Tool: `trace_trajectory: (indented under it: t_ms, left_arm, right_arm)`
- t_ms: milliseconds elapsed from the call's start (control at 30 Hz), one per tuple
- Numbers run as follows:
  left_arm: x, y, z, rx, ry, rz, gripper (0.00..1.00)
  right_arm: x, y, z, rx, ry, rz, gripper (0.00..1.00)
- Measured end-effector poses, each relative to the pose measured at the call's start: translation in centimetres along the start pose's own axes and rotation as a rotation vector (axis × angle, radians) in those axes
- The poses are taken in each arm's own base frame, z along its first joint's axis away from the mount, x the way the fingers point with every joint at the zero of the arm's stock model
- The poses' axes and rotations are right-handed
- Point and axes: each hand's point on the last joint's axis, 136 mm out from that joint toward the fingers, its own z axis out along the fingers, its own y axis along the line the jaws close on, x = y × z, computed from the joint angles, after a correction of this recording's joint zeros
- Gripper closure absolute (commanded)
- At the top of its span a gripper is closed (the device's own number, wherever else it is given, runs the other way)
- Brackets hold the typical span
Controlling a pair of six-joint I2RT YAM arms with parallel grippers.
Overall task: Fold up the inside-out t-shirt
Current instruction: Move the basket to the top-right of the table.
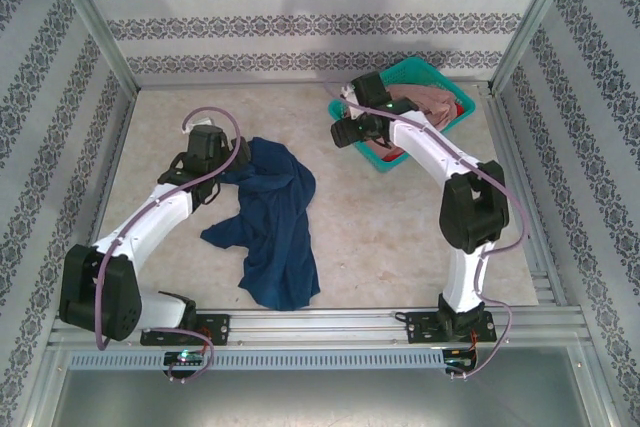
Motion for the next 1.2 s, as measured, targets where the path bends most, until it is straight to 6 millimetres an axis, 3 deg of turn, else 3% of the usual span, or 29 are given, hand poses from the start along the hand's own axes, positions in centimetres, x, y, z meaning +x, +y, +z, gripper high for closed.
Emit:
trace_trajectory:
  t_ms: [67,100,200,300,433,467,533,633,733,800,867,933,1033,1200]
  left_arm:
    - [0.9,-0.3,0.0,0.016,0.024,0.003,0.0]
    - [1.3,-0.4,-0.1,0.024,0.034,0.004,0.0]
    - [2.3,-0.7,0.0,0.041,0.067,0.008,0.0]
    - [2.7,-1.1,0.1,0.056,0.081,0.013,0.0]
    - [3.5,-1.8,0.2,0.08,0.106,0.024,0.0]
    - [3.6,-2.0,0.2,0.083,0.111,0.026,0.0]
    - [4.0,-2.2,0.4,0.091,0.125,0.031,0.0]
    - [4.6,-2.6,0.9,0.095,0.145,0.041,0.0]
    - [5.0,-2.9,1.2,0.098,0.159,0.048,0.0]
    - [5.1,-3.1,1.3,0.101,0.165,0.052,0.0]
    - [5.0,-3.3,1.5,0.103,0.166,0.054,0.0]
    - [4.9,-3.4,1.6,0.102,0.165,0.059,0.0]
    - [4.7,-3.5,1.7,0.1,0.163,0.066,0.0]
    - [4.8,-3.6,1.7,0.105,0.165,0.074,0.01]
  right_arm:
    - [0.7,0.3,1.5,0.003,0.042,-0.028,0.53]
    - [1.0,0.1,2.1,0.01,0.064,-0.041,0.57]
    - [0.8,-1.6,2.4,0.071,0.08,-0.074,0.64]
    - [2.9,-5.4,1.1,0.144,0.121,-0.045,0.65]
    - [8.2,-12.4,-3.2,0.297,0.225,0.056,0.51]
    - [9.5,-14.1,-4.5,0.338,0.248,0.087,0.38]
    - [9.8,-15.1,-6.2,0.359,0.236,0.128,0.21]
    - [7.1,-13.2,-6.9,0.305,0.133,0.152,0.15]
    - [2.3,-10.7,-5.3,0.222,0.031,0.174,0.15]
    - [-1.5,-10.0,-3.0,0.209,-0.023,0.184,0.16]
    - [-3.7,-9.9,0.1,0.208,-0.043,0.197,0.22]
    - [-3.6,-10.4,3.1,0.215,-0.016,0.228,0.29]
    - [-1.0,-12.9,6.0,0.247,0.065,0.293,0.41]
    - [1.6,-19.2,4.6,0.325,0.11,0.412,0.52]
